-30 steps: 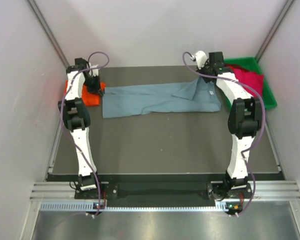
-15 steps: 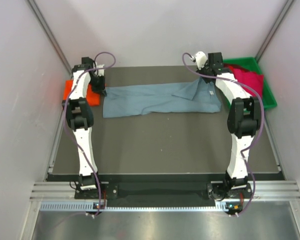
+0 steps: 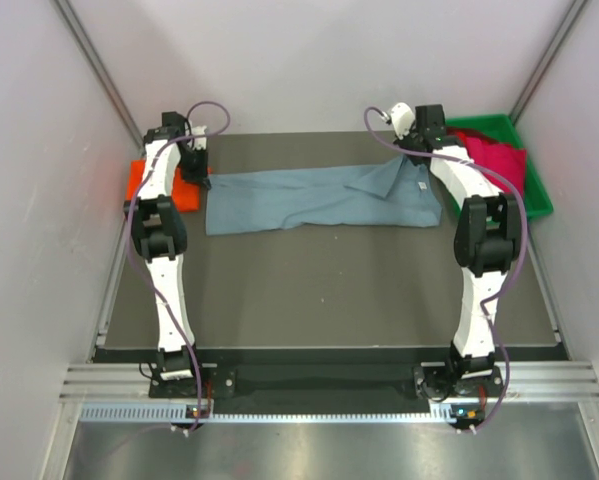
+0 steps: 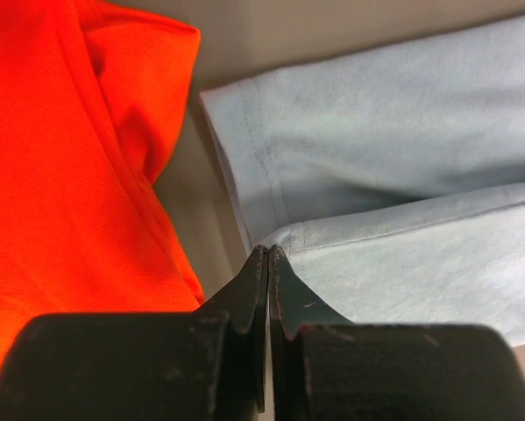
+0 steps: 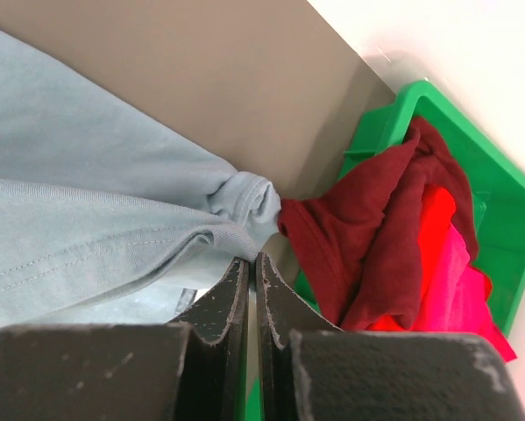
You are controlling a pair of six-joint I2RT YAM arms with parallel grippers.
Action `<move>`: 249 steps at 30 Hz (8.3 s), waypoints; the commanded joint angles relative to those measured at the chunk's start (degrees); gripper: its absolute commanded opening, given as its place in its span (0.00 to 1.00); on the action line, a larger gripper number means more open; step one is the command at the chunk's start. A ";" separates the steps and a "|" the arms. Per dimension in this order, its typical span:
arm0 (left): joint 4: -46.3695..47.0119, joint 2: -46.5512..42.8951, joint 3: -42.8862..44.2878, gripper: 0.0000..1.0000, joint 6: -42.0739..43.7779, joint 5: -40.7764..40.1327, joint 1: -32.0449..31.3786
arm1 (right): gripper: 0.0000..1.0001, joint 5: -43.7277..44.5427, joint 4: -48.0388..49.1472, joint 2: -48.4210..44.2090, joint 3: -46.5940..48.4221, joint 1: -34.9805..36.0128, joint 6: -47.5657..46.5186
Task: Fold and stack the t-shirts
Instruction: Fold the tshirt
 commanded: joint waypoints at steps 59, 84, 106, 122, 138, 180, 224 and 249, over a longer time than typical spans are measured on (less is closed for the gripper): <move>-3.52 -13.33 -26.30 0.03 -4.08 5.28 2.07 | 0.03 -23.68 -26.36 -5.77 -12.76 -14.73 13.03; -5.10 -13.86 -25.33 0.00 -0.83 -5.44 2.77 | 0.00 -21.40 -29.17 -10.44 -17.34 -16.40 9.77; -2.38 -13.69 -13.20 0.33 -1.62 9.32 -6.45 | 0.47 -28.78 -22.94 -7.12 0.06 -6.49 17.49; -1.24 -4.72 -12.67 0.43 -1.80 7.13 -10.41 | 0.45 -25.71 -19.42 4.68 7.98 -0.94 18.65; -1.32 -3.40 -13.20 0.42 -2.33 6.25 -12.26 | 0.39 -25.44 -20.30 6.61 4.90 2.23 17.77; -0.89 -3.92 -14.52 0.42 -3.12 5.90 -12.35 | 0.00 -18.59 -18.01 4.58 12.97 2.93 16.10; -2.03 -10.87 -16.28 0.95 -1.36 -10.18 -7.07 | 0.48 -14.37 -14.76 -6.92 -13.47 -3.92 26.47; -2.47 0.30 -12.05 0.00 -0.48 -9.84 -4.44 | 0.31 -8.83 -14.32 -0.86 -12.68 -10.52 24.10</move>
